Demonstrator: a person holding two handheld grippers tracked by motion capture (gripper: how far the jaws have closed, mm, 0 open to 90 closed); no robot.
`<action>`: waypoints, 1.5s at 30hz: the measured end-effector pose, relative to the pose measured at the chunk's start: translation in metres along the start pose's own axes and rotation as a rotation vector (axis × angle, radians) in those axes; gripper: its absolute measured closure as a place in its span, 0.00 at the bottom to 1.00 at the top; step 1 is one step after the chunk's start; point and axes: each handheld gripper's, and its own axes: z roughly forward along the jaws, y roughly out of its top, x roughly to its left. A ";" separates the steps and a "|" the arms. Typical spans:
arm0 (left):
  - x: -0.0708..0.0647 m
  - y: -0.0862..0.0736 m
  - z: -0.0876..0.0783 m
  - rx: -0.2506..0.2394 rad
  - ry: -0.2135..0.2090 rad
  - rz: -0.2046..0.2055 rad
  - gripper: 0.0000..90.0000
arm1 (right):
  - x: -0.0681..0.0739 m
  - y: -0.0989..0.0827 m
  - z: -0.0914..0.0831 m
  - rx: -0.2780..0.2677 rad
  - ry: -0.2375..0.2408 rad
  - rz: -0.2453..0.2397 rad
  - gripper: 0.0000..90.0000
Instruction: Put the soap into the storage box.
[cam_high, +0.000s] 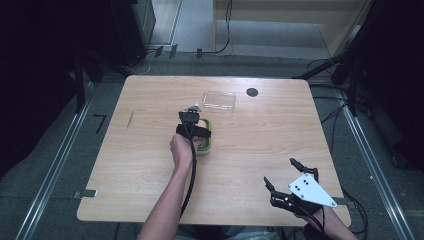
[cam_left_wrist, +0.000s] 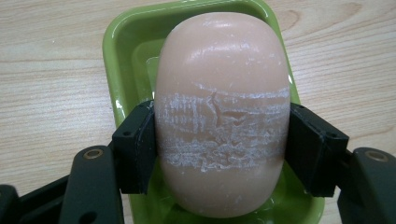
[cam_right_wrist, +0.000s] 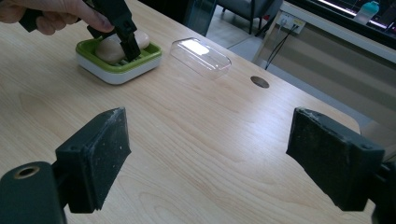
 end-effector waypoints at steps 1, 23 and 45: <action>0.000 0.000 0.001 -0.001 0.000 -0.002 0.38 | 0.000 0.000 0.000 0.000 0.000 0.000 0.15; -0.001 -0.003 0.005 -0.027 0.012 -0.015 0.37 | 0.000 0.000 0.000 -0.001 -0.001 -0.001 0.15; 0.001 0.002 -0.015 0.000 0.010 0.023 0.20 | 0.000 -0.001 -0.001 0.004 -0.003 -0.001 0.15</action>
